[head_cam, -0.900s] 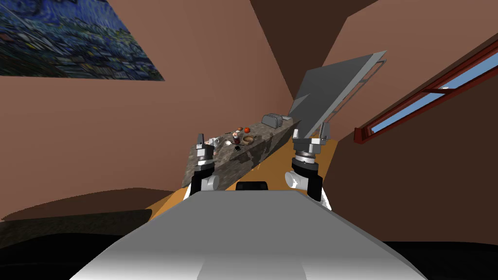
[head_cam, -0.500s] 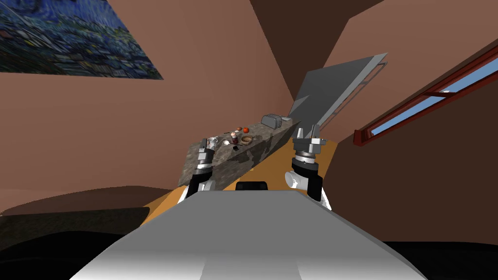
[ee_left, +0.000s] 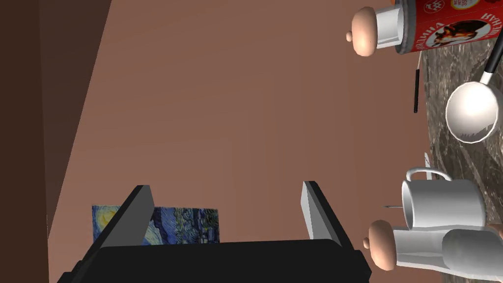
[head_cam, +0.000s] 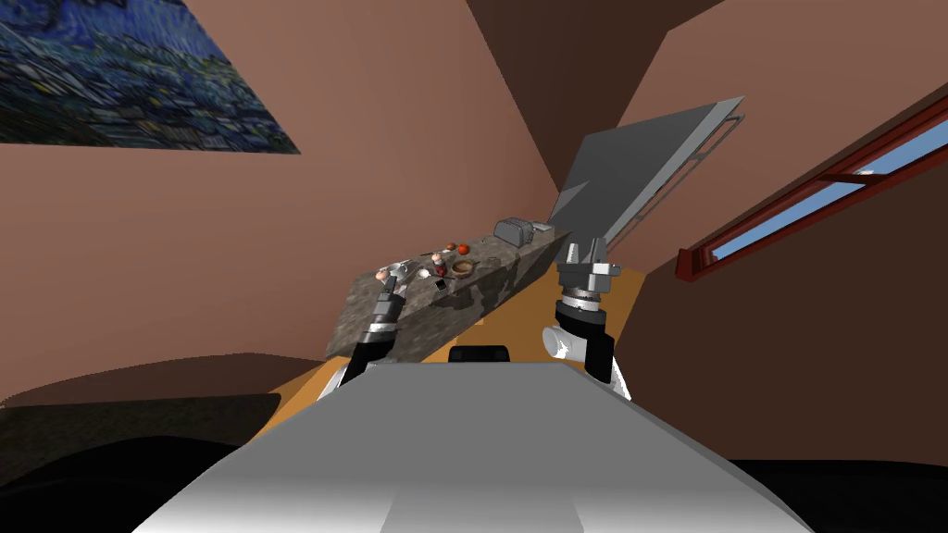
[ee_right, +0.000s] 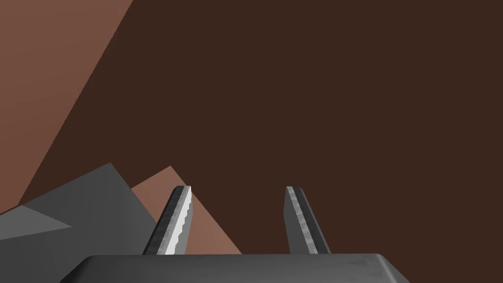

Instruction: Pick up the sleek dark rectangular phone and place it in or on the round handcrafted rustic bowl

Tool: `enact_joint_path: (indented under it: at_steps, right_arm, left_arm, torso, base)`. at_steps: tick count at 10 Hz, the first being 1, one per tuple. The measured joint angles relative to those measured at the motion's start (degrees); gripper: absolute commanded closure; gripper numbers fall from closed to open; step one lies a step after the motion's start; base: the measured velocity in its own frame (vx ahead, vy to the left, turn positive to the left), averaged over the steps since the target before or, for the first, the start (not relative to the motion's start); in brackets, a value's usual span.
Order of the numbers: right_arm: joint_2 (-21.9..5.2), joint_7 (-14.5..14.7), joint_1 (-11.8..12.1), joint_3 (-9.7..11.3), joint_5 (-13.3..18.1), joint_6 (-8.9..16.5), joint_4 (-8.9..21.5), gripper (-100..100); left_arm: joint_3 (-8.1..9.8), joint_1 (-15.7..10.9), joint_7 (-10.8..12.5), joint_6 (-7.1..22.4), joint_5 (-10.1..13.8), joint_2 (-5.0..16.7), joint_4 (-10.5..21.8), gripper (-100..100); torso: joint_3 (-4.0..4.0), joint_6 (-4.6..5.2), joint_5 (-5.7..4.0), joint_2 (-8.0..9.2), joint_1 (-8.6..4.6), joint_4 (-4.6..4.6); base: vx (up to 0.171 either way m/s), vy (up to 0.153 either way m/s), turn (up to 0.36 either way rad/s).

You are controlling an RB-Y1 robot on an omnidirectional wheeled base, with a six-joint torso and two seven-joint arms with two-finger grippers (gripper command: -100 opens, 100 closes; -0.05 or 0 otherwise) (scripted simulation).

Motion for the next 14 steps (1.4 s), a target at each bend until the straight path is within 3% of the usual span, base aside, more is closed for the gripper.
enact_joint_path:
  at_steps: [5,14]
  right_arm:
    - [0.0,0.0,0.0,0.0,0.0,0.0,0.0,0]
    - [0.0,0.0,0.0,0.0,0.0,0.0,0.0,0]
  left_arm:
    - [2.20,6.5,4.1,1.8,0.5,8.6,2.8,-100]
    - [5.09,19.4,10.6,4.3,1.1,20.8,7.1,-100]
  torso:
    - [-0.02,0.00,-0.03,-0.03,-0.11,-0.01]
    - [-0.03,0.02,-0.03,-0.05,-0.06,-0.01]
  base:
    - [0.042,-0.134,0.014]
    - [0.049,-0.130,-0.016]
